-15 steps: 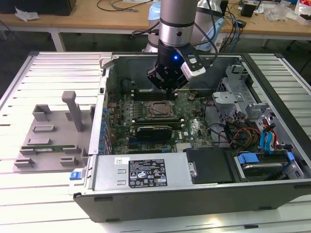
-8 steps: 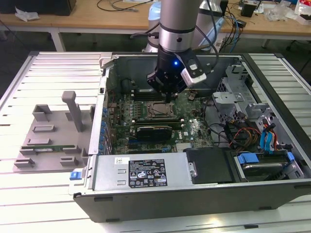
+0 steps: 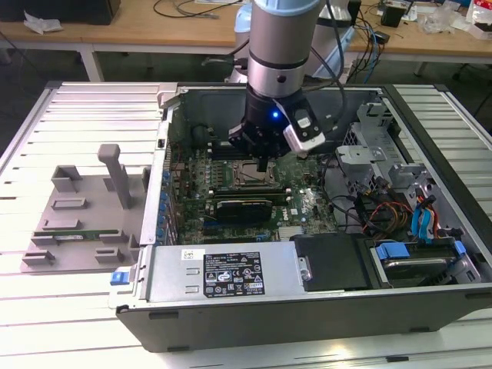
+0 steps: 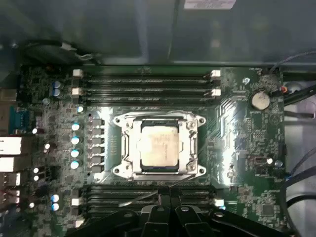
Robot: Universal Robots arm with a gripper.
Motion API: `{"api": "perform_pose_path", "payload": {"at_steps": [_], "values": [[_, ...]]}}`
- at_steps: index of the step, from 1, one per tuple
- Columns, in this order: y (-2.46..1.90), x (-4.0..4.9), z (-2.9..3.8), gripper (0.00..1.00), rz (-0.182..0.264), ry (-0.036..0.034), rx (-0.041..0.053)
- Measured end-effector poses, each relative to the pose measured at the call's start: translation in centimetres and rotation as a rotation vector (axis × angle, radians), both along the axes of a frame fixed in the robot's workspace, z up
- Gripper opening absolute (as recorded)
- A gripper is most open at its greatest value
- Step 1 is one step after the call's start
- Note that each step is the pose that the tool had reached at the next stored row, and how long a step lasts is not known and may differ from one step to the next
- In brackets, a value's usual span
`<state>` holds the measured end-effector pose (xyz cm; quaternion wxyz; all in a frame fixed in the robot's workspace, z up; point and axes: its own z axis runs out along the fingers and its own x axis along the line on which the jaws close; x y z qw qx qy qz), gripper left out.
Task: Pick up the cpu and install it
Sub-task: 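Install the second cpu locking lever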
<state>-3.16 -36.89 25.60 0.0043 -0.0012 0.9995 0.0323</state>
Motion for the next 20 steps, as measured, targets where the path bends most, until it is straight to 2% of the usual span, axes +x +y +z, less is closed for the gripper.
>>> {"api": "perform_pose_path", "payload": {"at_steps": [6, 7, 9, 10, 14, 15, 16, 20], "values": [[-1.19, -1.26, -0.26, 0.11, 0.000, 0.0000, 0.0121], [-1.43, -1.63, -0.34, 0.11, 0.000, 0.0002, 0.0188], [-1.58, -2.24, -0.58, 0.11, 0.000, 0.0000, 0.0403], [-1.58, -2.39, -0.79, 0.11, 0.000, -0.0001, 0.0430], [-1.59, -2.89, -1.58, 0.11, 0.000, 0.0000, 0.0432], [-1.59, -3.24, -1.89, 0.11, 0.000, 0.0001, 0.0430], [-1.59, -3.70, -2.59, 0.11, 0.000, 0.0001, 0.0431], [-1.51, -4.39, -4.36, 0.11, 0.007, 0.0002, 0.0440]]}}
